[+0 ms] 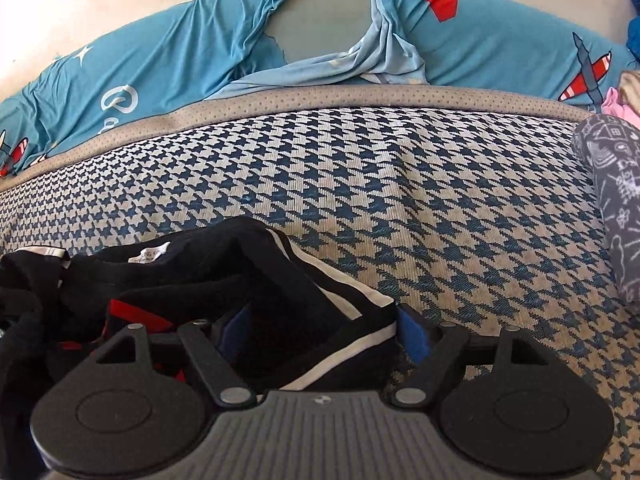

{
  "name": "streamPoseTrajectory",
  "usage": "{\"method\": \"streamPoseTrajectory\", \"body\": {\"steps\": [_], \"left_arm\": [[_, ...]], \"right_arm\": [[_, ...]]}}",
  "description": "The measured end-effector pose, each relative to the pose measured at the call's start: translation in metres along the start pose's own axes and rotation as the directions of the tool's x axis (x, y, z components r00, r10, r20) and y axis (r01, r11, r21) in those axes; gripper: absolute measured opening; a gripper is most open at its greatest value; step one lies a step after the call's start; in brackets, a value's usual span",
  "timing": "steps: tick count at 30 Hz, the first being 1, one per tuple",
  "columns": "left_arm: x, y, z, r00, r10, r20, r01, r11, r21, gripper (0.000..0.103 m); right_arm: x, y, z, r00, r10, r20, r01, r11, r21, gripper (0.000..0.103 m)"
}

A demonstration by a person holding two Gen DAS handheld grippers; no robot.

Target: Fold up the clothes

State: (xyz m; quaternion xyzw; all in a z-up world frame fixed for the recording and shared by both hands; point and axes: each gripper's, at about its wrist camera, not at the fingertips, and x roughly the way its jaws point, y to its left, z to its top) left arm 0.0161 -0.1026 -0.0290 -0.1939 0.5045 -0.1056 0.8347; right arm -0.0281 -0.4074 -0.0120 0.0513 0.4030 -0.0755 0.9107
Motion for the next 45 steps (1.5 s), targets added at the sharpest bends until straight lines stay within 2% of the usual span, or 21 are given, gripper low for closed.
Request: {"method": "streamPoseTrajectory", "body": {"steps": [1,3,5,9,11,13,19,26,33,35,37,39,42,45], "left_arm": [[0.001,-0.002,-0.001,1.000,0.002,0.005,-0.002,1.000,0.008,0.103],[0.002,-0.005,-0.003,1.000,0.013,0.014,-0.013,1.000,0.025,0.100],[0.003,-0.009,-0.002,1.000,0.024,0.018,-0.025,0.999,0.040,0.094],[0.007,-0.013,0.000,1.000,0.016,0.021,-0.017,0.998,0.053,0.067],[0.008,-0.015,0.003,0.999,0.022,0.026,-0.024,0.998,0.065,0.060],[0.009,-0.021,0.006,0.998,0.041,0.043,-0.045,0.995,0.087,0.047],[0.003,-0.038,0.015,0.982,0.106,0.155,-0.134,0.974,0.185,0.041],[-0.013,-0.054,0.021,0.923,0.176,0.342,-0.285,0.910,0.301,0.040],[-0.024,-0.069,0.041,0.858,0.181,0.480,-0.371,0.866,0.336,0.039],[-0.025,-0.075,0.044,0.835,0.180,0.520,-0.398,0.849,0.346,0.039],[-0.025,-0.080,0.046,0.804,0.183,0.566,-0.437,0.826,0.355,0.039],[-0.022,-0.083,0.051,0.794,0.179,0.581,-0.450,0.816,0.364,0.039],[-0.014,-0.083,0.057,0.822,0.181,0.540,-0.422,0.830,0.365,0.039],[-0.010,-0.072,0.064,0.881,0.165,0.444,-0.335,0.880,0.338,0.043]], "right_arm": [[0.000,0.002,0.000,1.000,-0.007,0.005,0.007,1.000,-0.006,0.067],[0.000,0.003,0.000,1.000,-0.012,0.016,0.012,1.000,-0.015,0.045],[0.000,0.004,0.001,1.000,-0.006,0.024,0.007,1.000,-0.022,0.038],[-0.002,0.010,0.001,0.999,0.012,0.039,-0.010,0.999,-0.039,0.016],[-0.002,0.011,0.002,0.999,0.024,0.046,-0.023,0.999,-0.035,0.013],[-0.003,0.011,0.002,0.998,0.026,0.061,-0.024,0.999,-0.021,0.013],[-0.006,0.013,0.008,0.991,0.039,0.129,-0.041,0.999,0.016,0.012],[-0.009,0.021,0.018,0.981,0.066,0.183,-0.073,0.997,0.032,0.012],[-0.014,0.025,0.027,0.966,0.078,0.247,-0.090,0.995,0.038,0.012],[-0.013,0.026,0.031,0.963,0.077,0.260,-0.092,0.995,0.049,0.012],[-0.012,0.027,0.034,0.960,0.072,0.270,-0.091,0.994,0.059,0.012],[-0.009,0.028,0.038,0.959,0.076,0.274,-0.098,0.993,0.068,0.012],[-0.004,0.033,0.043,0.958,0.075,0.277,-0.098,0.993,0.069,0.012],[0.001,0.034,0.047,0.961,0.078,0.264,-0.102,0.992,0.076,0.013]]}}
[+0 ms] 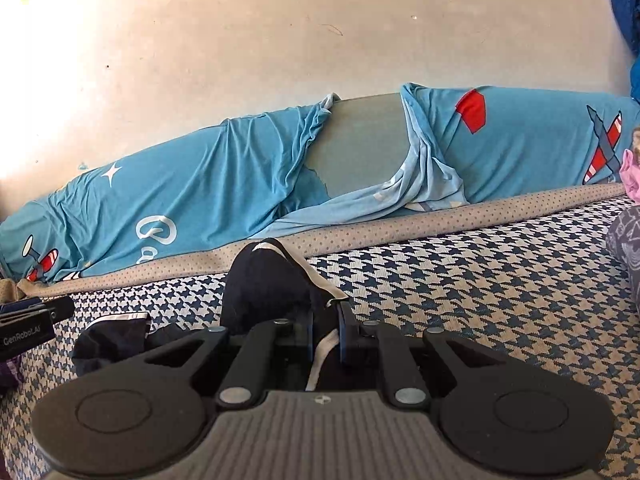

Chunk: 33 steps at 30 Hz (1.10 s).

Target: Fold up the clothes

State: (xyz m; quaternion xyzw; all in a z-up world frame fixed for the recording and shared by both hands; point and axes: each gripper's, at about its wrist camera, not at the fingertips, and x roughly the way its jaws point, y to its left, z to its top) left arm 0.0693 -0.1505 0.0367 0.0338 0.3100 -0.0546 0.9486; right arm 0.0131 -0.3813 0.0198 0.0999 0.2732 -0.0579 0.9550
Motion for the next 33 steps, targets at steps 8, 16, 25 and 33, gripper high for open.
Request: {"method": "streamPoseTrajectory", "body": {"steps": [8,16,25,33], "left_arm": [[0.020,0.028,-0.016,0.986,-0.035,-0.163,0.011,0.989,-0.149,0.080],[0.044,0.045,-0.032,0.945,-0.139,-0.296,0.042,0.949,-0.314,0.094],[0.048,0.028,-0.028,0.945,-0.182,-0.272,0.102,0.953,-0.284,0.103],[0.062,0.020,-0.031,0.928,-0.200,-0.316,0.111,0.954,-0.278,0.103]], "right_arm": [[0.018,-0.013,-0.005,0.996,-0.007,-0.088,0.011,0.999,0.040,0.048],[0.021,-0.019,-0.002,0.997,-0.004,-0.082,0.002,1.000,-0.015,0.071],[0.044,-0.029,-0.010,0.986,-0.003,-0.170,0.001,1.000,-0.008,0.075],[0.055,-0.026,-0.020,0.975,0.023,-0.222,-0.023,1.000,-0.001,0.076]]}}
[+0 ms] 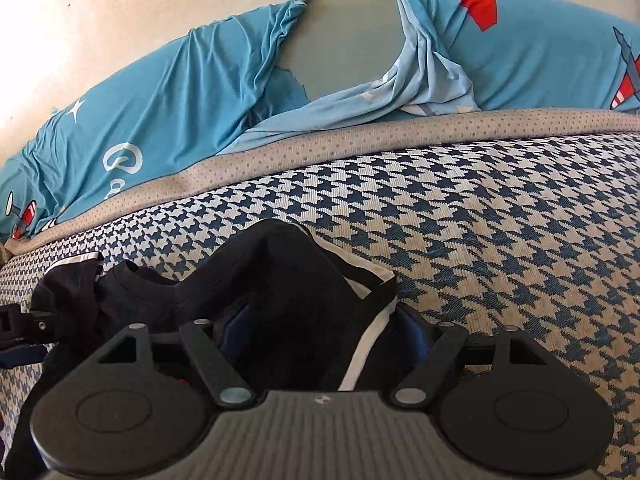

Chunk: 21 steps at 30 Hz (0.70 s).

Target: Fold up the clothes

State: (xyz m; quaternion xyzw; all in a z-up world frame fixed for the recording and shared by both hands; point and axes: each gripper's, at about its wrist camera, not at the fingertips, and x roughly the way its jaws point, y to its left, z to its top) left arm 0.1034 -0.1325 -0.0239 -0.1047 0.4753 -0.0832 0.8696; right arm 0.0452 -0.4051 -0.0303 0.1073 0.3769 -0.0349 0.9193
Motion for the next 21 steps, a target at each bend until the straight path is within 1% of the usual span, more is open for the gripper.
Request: {"method": "streamPoseTrajectory", "body": {"steps": [2,4,5,6,7,8,9,10,11,12,13,15,18,21], "left_arm": [[0.004,-0.001,-0.001,1.000,0.005,-0.010,-0.005,1.000,0.002,0.103],[0.006,-0.002,-0.002,1.000,0.008,-0.007,-0.008,1.000,0.014,0.101],[0.007,-0.003,-0.003,1.000,0.008,-0.003,-0.008,1.000,0.023,0.098],[0.007,-0.004,-0.003,1.000,0.005,-0.001,-0.005,0.999,0.038,0.092],[0.007,-0.006,-0.004,1.000,0.003,0.002,-0.003,0.998,0.055,0.082],[0.006,-0.008,-0.005,1.000,-0.002,0.008,0.001,0.997,0.071,0.074],[0.006,-0.011,-0.005,1.000,-0.006,0.014,0.005,0.996,0.085,0.061],[0.005,-0.011,-0.006,1.000,-0.010,0.018,0.009,0.996,0.089,0.052],[0.005,-0.012,-0.006,1.000,-0.007,0.025,0.005,0.996,0.091,0.048],[0.004,-0.013,-0.006,0.999,-0.003,0.032,0.000,0.996,0.093,0.039],[0.003,-0.013,-0.006,0.999,0.003,0.041,-0.007,0.995,0.095,0.031],[0.001,-0.014,-0.005,0.999,0.004,0.053,-0.009,0.995,0.095,0.027],[-0.006,-0.016,-0.001,0.996,0.014,0.094,-0.024,0.994,0.110,0.026],[-0.014,-0.025,0.004,0.986,0.037,0.164,-0.065,0.984,0.168,0.026]], "right_arm": [[0.001,0.005,-0.001,1.000,-0.009,0.001,0.009,1.000,-0.022,0.074],[0.002,0.010,-0.002,1.000,-0.013,0.000,0.013,0.999,-0.043,0.068],[0.002,0.012,-0.003,1.000,-0.010,-0.003,0.010,0.998,-0.056,0.060],[0.002,0.015,-0.004,1.000,-0.008,-0.006,0.007,0.998,-0.069,0.053],[0.002,0.018,-0.005,1.000,-0.010,-0.009,0.010,0.996,-0.083,0.050],[0.002,0.021,-0.006,1.000,-0.020,-0.010,0.019,0.995,-0.101,0.043],[0.003,0.024,-0.007,1.000,-0.029,-0.008,0.028,0.993,-0.117,0.034],[0.003,0.026,-0.008,1.000,-0.029,-0.006,0.028,0.992,-0.123,0.029],[0.003,0.027,-0.009,1.000,-0.019,-0.008,0.018,0.993,-0.119,0.020],[0.003,0.028,-0.009,1.000,-0.010,-0.008,0.009,0.994,-0.112,0.015],[0.003,0.029,-0.009,1.000,-0.007,-0.005,0.006,0.994,-0.108,0.015],[0.003,0.031,-0.008,1.000,-0.010,0.004,0.010,0.994,-0.106,0.013],[0.001,0.032,-0.006,0.999,-0.013,0.031,0.016,0.995,-0.099,0.012],[-0.004,0.033,-0.001,0.997,-0.008,0.080,0.016,0.995,-0.096,0.012]]}}
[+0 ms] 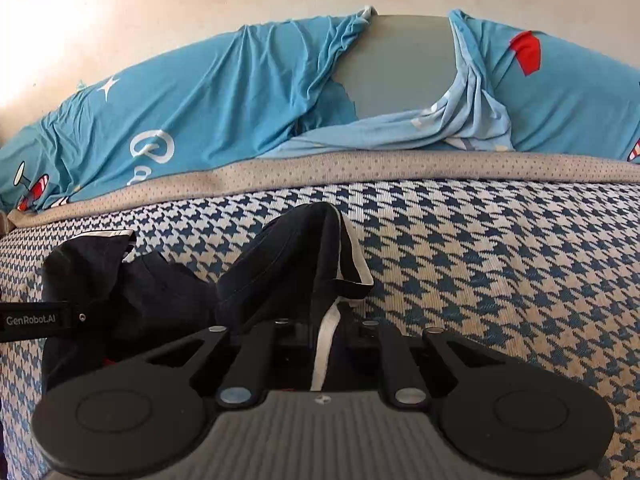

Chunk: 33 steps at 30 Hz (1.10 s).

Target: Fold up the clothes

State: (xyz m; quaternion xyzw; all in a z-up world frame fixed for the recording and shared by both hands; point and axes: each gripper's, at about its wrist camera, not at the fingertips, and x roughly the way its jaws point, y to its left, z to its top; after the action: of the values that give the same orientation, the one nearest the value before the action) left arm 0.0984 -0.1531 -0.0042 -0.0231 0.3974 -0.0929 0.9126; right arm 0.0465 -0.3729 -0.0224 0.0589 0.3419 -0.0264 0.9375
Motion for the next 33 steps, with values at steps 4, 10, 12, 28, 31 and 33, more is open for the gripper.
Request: {"method": "streamPoseTrajectory", "body": {"steps": [4,10,12,28,31,33], "left_arm": [[-0.005,-0.009,0.010,0.997,0.034,0.074,-0.039,0.997,0.063,0.026],[-0.012,-0.017,0.025,0.981,0.073,0.178,-0.096,0.988,0.122,0.026],[-0.013,-0.019,0.031,0.976,0.073,0.207,-0.103,0.985,0.136,0.026],[0.013,-0.008,0.046,0.943,0.247,0.224,-0.268,0.961,0.068,0.089],[0.009,-0.003,0.047,0.938,0.267,0.221,-0.282,0.959,0.039,0.098],[0.004,0.001,0.049,0.939,0.271,0.212,-0.280,0.960,0.013,0.099]], "right_arm": [[-0.002,0.005,0.007,0.999,-0.004,0.054,0.004,1.000,-0.005,0.012],[-0.008,0.007,0.024,0.990,-0.001,0.144,-0.002,1.000,0.023,0.012],[-0.010,0.008,0.031,0.983,0.000,0.181,-0.006,1.000,0.030,0.012],[0.009,0.012,0.054,0.974,-0.045,0.223,0.030,0.997,0.072,0.052],[0.005,0.004,0.052,0.969,-0.049,0.242,0.029,0.996,0.084,0.066],[0.003,-0.002,0.053,0.971,-0.055,0.234,0.034,0.995,0.091,0.066]]}}
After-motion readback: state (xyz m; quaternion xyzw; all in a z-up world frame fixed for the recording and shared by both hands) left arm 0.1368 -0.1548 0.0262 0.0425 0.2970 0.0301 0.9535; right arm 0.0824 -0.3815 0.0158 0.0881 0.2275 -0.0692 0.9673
